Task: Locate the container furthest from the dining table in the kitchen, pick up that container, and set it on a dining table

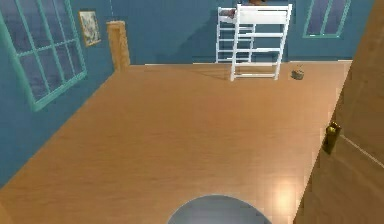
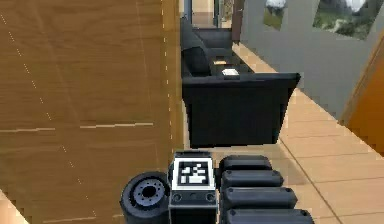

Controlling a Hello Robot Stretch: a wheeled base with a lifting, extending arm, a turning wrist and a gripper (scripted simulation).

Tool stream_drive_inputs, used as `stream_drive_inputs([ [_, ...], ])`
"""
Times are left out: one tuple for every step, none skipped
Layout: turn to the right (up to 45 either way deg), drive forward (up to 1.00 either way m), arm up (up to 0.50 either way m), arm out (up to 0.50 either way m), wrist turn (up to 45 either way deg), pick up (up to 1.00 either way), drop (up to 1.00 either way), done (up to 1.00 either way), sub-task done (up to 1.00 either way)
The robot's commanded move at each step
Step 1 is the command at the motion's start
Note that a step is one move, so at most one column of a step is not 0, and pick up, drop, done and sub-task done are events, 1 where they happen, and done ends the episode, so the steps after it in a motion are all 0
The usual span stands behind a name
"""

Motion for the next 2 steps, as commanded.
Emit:
stream_drive_inputs([
  [0.0,1.00,0.00,0.00,0.0,0.00,0.00,0.00,0.00],
  [12.0,0.00,0.00,0.00,0.0,0.00,0.00,0.00,0.00],
])
